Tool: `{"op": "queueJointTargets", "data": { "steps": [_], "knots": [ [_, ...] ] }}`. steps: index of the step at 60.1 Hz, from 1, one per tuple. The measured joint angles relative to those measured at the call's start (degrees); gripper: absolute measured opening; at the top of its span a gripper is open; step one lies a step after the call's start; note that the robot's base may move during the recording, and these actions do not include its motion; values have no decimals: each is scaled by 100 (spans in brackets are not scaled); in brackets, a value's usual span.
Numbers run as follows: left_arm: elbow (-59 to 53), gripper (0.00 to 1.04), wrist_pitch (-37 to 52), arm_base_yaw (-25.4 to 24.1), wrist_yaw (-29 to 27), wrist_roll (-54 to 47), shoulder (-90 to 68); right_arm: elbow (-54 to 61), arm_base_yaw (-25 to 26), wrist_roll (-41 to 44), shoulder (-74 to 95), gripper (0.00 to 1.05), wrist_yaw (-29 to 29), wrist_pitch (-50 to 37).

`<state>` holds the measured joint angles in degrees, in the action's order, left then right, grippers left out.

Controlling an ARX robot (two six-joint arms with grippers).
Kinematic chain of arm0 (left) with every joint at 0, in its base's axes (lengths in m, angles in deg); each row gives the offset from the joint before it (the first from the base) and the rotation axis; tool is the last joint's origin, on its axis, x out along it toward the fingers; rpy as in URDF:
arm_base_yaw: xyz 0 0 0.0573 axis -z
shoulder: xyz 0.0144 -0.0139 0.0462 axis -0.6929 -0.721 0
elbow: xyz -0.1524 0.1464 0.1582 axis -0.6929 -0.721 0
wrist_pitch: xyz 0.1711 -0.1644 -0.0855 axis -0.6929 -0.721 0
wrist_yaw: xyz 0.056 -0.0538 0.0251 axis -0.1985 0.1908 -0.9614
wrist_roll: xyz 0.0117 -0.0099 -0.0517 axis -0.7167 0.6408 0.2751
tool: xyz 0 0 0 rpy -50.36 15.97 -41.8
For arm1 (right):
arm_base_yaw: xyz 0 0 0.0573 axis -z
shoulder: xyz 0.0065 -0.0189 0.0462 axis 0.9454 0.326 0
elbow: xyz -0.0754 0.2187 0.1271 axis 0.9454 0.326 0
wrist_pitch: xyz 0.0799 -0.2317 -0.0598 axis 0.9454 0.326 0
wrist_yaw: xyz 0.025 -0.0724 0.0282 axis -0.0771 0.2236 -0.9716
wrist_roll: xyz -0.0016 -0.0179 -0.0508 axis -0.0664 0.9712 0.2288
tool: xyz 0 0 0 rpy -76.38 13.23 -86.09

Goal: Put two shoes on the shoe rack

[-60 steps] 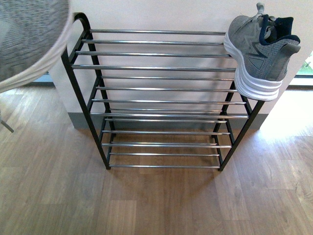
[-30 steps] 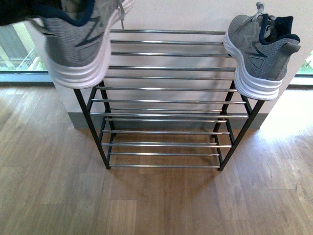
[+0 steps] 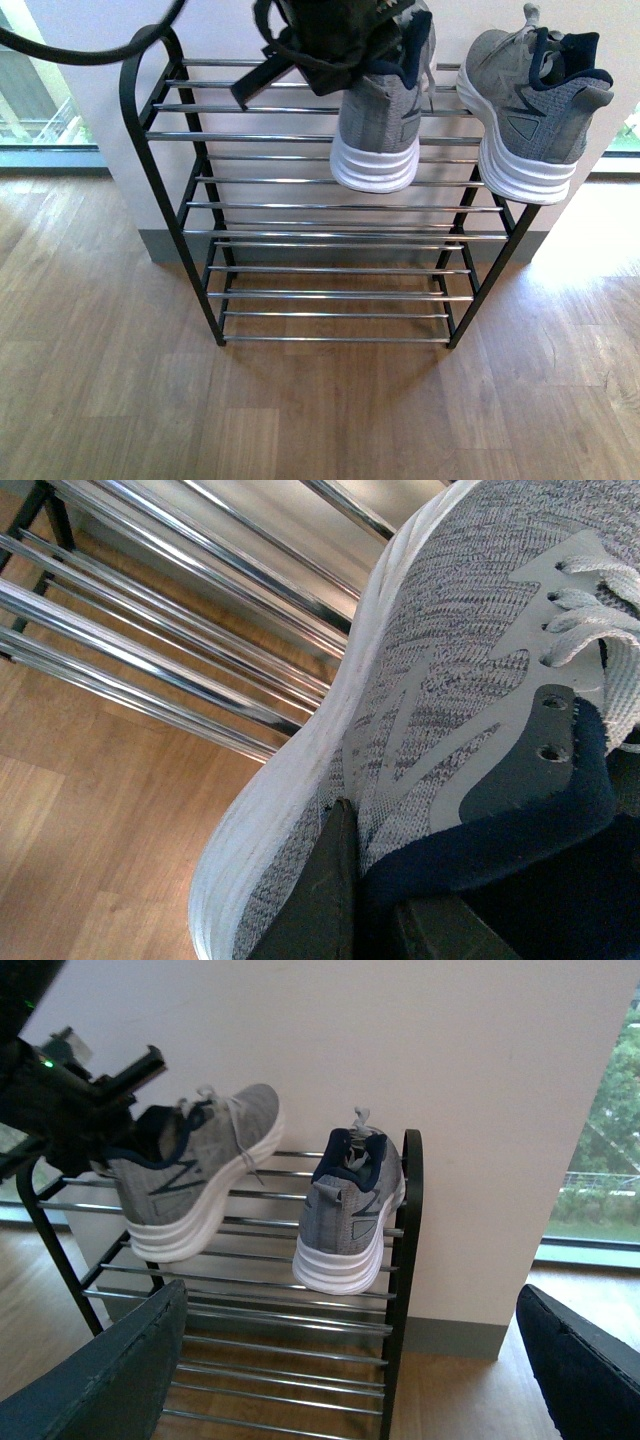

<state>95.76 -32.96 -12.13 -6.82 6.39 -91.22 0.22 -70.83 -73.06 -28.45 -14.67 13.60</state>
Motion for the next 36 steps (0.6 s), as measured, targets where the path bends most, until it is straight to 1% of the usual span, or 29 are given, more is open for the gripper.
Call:
{"op": "queueJointTargets", "data": {
  "steps": [20,25,33,36],
  "knots": [
    [2354,2,-1058,72,140,280,-1318,0,-2,2,0,95,-2,0],
    [2828,2,-1329,109,140,286,-1572,0,-2,2,0,95,0,0],
    [3178,2,-1482,140,177,275,-1751,0,-2,2,0,95,0,0],
    [3185,9,-1464,149,201,260,-1751,0,-2,2,0,95,0,0]
  ]
}}
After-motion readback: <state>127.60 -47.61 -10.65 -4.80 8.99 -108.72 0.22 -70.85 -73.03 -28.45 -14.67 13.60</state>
